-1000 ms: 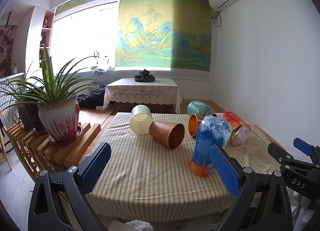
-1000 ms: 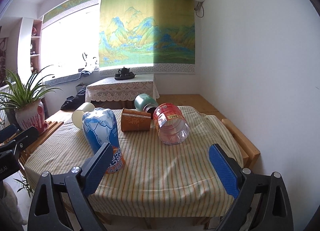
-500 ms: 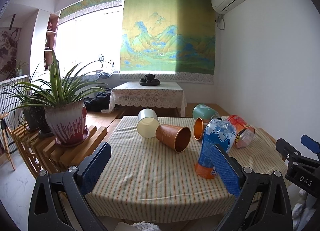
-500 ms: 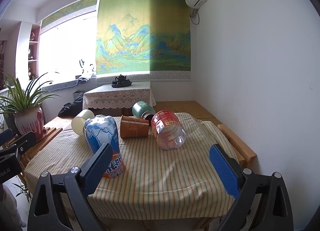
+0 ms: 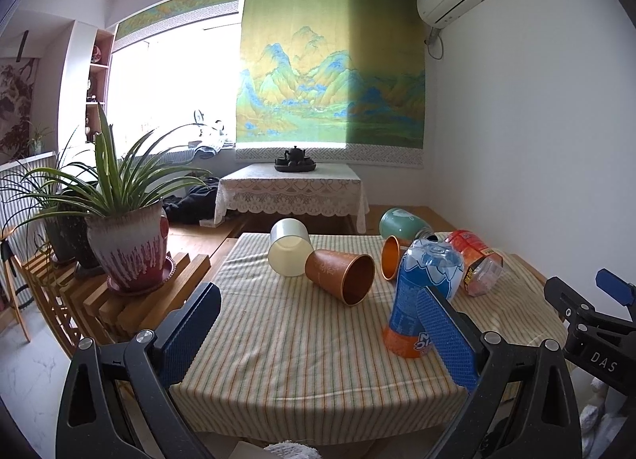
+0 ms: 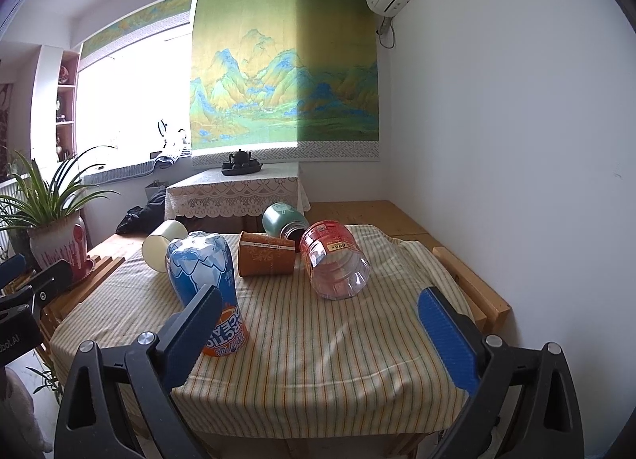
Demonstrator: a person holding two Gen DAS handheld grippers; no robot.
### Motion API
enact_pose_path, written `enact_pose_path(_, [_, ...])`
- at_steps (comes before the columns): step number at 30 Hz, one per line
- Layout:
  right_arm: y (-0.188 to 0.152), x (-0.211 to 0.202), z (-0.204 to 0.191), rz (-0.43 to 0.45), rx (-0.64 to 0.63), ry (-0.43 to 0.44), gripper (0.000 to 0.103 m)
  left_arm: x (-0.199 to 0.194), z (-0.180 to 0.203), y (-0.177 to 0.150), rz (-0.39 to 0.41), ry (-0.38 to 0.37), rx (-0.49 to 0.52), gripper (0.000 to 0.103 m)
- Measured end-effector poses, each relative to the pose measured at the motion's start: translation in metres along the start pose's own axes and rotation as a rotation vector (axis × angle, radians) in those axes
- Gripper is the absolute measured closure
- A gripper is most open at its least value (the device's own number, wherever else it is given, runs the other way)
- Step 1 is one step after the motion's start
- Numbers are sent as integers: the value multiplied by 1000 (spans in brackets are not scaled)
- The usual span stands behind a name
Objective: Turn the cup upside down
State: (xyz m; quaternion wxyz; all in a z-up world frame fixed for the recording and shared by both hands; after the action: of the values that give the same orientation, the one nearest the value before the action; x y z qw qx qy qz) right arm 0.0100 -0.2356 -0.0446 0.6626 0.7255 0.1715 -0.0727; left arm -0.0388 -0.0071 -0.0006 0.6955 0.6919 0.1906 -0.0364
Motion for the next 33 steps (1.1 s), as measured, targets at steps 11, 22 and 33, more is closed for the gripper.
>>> enact_pose_path(11, [0, 2, 1, -5, -2, 2, 5, 1, 0, -1, -3, 0, 0, 2])
enact_pose_path(22, [-1, 3, -1, -9, -5, 1, 5, 5, 0, 0, -15, -2, 1, 2])
enact_pose_path(33, [-4, 7, 0, -20, -8, 0, 5, 4, 1, 1, -8, 1, 0, 2])
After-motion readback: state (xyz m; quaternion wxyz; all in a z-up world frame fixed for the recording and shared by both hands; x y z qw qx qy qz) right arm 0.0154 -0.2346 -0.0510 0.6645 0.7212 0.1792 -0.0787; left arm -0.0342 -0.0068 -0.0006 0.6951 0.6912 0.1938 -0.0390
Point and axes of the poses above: each gripper's, at about its wrist camera, not at the fingertips, and x roughly the way its jaws point, z to its right, y to its top, the point moved 3 cm from there along x, roughly the way its jaws point, and after that the axes turned 10 degrees about y, right-handed, at the moved point
